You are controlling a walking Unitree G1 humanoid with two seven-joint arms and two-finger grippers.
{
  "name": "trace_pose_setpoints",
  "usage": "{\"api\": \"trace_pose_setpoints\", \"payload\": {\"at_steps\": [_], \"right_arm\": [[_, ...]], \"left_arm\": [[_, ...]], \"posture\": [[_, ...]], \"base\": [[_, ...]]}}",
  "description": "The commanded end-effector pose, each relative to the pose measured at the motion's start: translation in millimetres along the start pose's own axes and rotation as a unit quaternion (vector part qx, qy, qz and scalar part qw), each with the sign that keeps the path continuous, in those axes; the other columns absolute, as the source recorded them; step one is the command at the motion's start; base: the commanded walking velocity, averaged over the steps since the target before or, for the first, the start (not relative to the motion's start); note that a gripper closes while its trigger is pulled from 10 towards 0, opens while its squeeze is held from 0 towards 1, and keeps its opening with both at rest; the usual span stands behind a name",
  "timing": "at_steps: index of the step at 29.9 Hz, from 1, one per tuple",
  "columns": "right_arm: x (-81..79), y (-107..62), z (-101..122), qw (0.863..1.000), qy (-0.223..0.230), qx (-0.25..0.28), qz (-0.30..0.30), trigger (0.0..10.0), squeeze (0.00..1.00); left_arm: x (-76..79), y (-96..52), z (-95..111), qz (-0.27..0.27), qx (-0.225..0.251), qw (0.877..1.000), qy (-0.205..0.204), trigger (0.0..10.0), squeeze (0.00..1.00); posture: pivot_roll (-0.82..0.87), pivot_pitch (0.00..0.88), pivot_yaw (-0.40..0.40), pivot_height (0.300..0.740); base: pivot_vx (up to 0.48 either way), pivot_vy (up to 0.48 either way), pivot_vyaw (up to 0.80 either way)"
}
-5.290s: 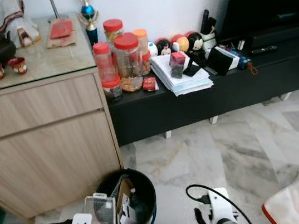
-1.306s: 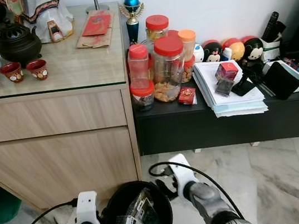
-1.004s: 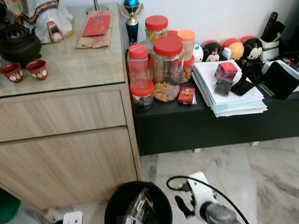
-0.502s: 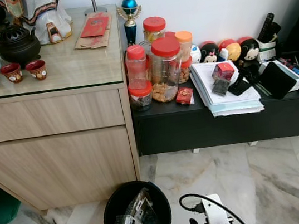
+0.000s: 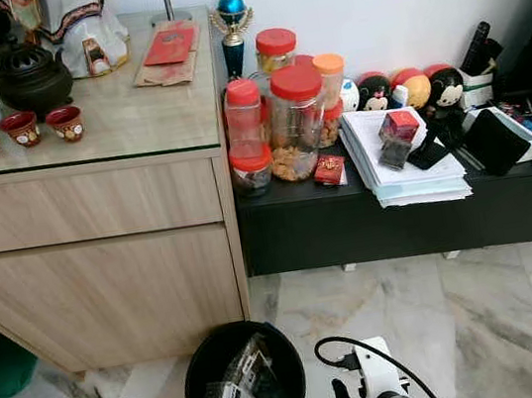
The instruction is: Picking trash to rubbish bin
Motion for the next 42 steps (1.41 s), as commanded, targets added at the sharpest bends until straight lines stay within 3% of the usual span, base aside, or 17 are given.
{"api": "trace_pose_setpoints", "payload": {"at_steps": [1, 21, 42], "right_arm": [[2.6, -0.9, -2.1, 1.000, 0.009, 0.000, -0.005, 10.0, 0.00], [3.1, -0.7, -1.1, 1.000, 0.008, 0.000, -0.003, 10.0, 0.00], [3.2, -0.7, -0.9, 1.000, 0.008, 0.000, -0.002, 10.0, 0.00]], "left_arm": [[3.1, -0.9, -2.7, -0.007, -0.002, 1.000, 0.005, 10.0, 0.00], [6.8, -1.8, -5.2, -0.013, -0.005, 1.000, 0.010, 10.0, 0.00], [8.2, -1.7, -4.1, -0.014, -0.003, 1.000, 0.009, 10.0, 0.00]], "posture": [[0.04, 0.087, -0.076, 0.740], [0.04, 0.084, -0.081, 0.740], [0.04, 0.082, -0.084, 0.740]], "base": [[0.000, 0.000, 0.00], [0.000, 0.000, 0.00], [-0.271, 0.000, 0.00]]}}
Point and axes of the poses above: a point about 5 cm out from each wrist's last joint towards the gripper, its own y axis pointing out of the wrist towards the gripper, its own z axis along the axis of the wrist's last joint, x = y × z, the point moved 4 cm from there along y, pointing out of the wrist towards the gripper, and after that the axes turned 13 degrees about -y, right-handed, at the moved point
